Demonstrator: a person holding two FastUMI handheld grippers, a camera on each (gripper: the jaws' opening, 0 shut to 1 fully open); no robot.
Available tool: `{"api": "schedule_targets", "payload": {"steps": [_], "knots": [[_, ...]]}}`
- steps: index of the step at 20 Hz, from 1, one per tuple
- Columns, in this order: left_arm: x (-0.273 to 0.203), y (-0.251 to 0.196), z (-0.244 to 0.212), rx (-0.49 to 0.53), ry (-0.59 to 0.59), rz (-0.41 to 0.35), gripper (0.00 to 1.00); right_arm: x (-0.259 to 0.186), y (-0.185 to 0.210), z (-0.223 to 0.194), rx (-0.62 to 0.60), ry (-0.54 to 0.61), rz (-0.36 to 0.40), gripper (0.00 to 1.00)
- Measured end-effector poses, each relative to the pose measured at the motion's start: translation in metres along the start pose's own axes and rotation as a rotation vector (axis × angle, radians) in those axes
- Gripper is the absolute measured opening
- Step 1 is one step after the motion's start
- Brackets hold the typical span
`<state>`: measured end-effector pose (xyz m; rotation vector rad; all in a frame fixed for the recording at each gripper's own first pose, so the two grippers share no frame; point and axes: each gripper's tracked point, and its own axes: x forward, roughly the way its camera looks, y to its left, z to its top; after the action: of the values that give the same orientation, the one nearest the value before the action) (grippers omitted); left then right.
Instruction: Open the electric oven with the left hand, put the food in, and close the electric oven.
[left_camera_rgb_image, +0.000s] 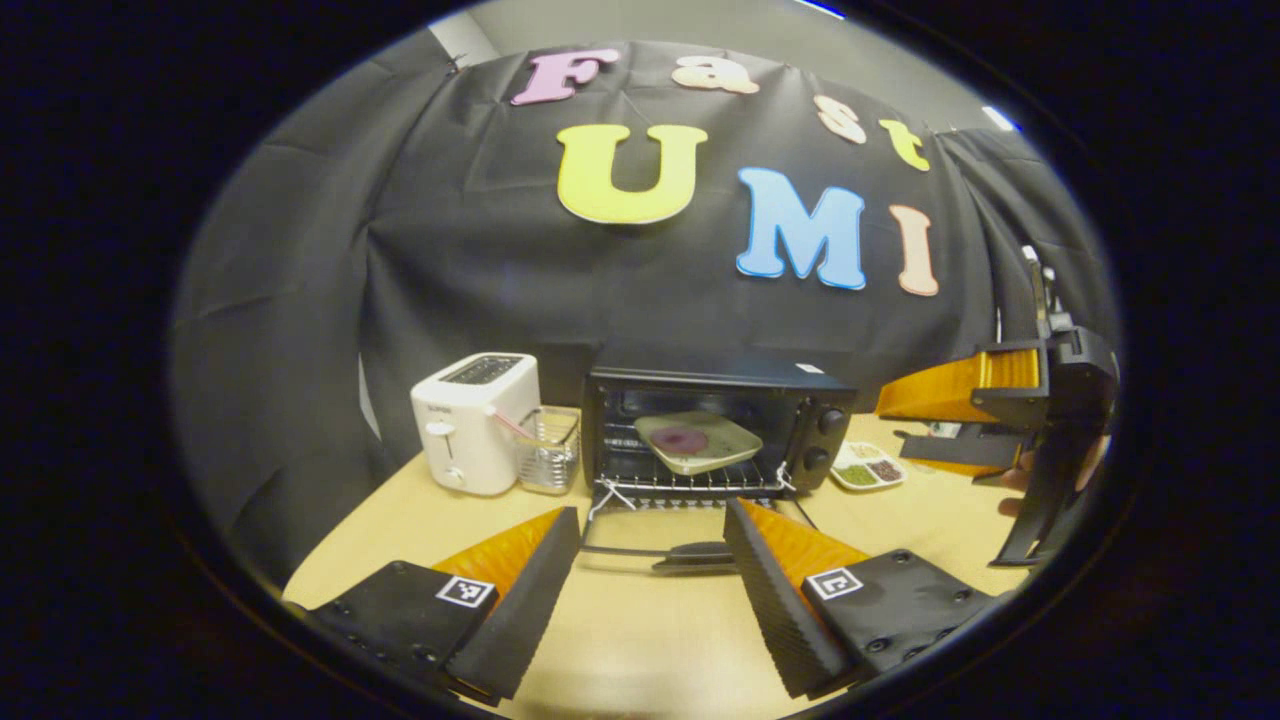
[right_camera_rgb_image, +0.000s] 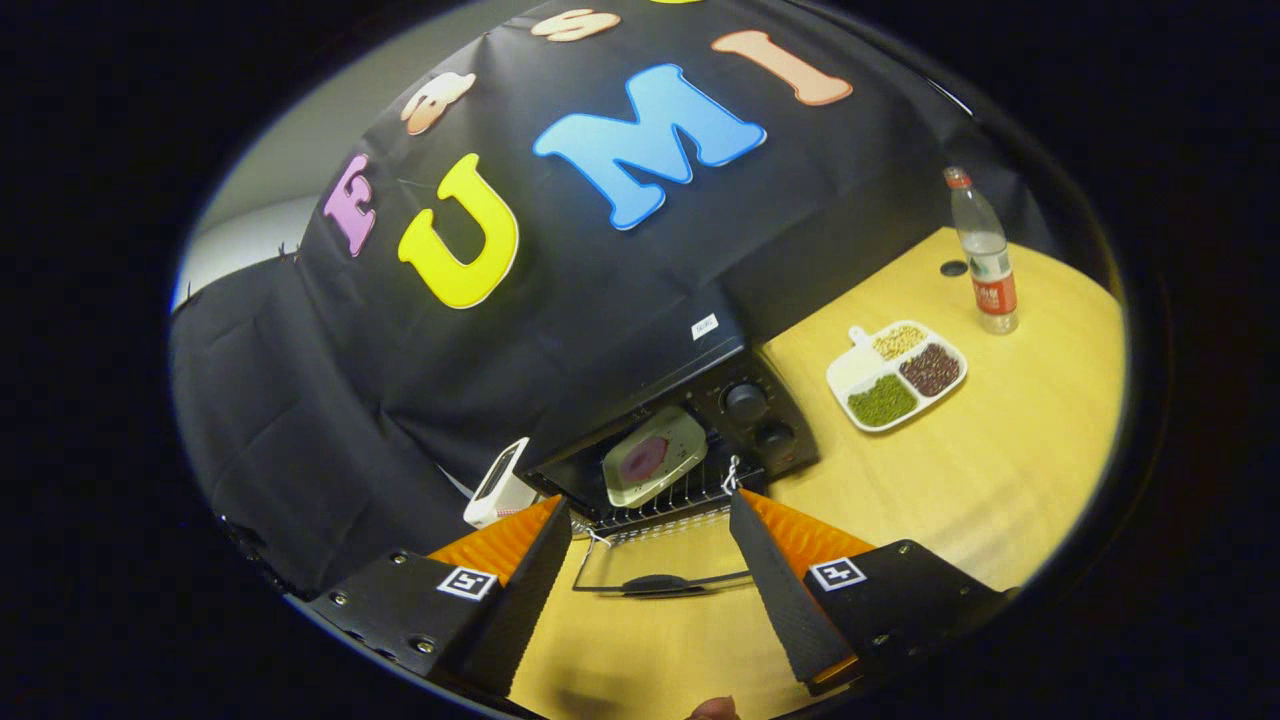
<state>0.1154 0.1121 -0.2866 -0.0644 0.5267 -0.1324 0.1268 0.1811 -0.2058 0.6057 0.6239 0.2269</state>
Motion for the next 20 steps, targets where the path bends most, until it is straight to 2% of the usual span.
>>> {"api": "schedule_targets", "payload": {"steps": [3, 6, 7, 10, 15, 20], "knots": [[0.016, -0.018, -0.025, -0.014, 0.067, -0.042, 1.0, -0.024, -0.012, 0.014, -0.102, -0.045, -0.034, 0.98], [0.032, -0.031, -0.051, -0.037, 0.142, -0.072, 0.98, -0.049, -0.026, 0.029, -0.193, -0.097, -0.09, 0.98], [0.037, -0.034, -0.058, -0.043, 0.16, -0.079, 1.0, -0.057, -0.031, 0.034, -0.218, -0.114, -0.105, 0.98], [0.056, -0.042, -0.083, -0.054, 0.223, -0.09, 0.98, -0.076, -0.043, 0.046, -0.259, -0.154, -0.155, 0.98], [0.083, -0.045, -0.128, -0.034, 0.335, -0.087, 1.0, -0.104, -0.059, 0.062, -0.355, -0.213, -0.244, 0.98], [0.109, -0.046, -0.147, -0.016, 0.387, -0.073, 0.98, -0.117, -0.069, 0.069, -0.364, -0.23, -0.299, 0.98]]}}
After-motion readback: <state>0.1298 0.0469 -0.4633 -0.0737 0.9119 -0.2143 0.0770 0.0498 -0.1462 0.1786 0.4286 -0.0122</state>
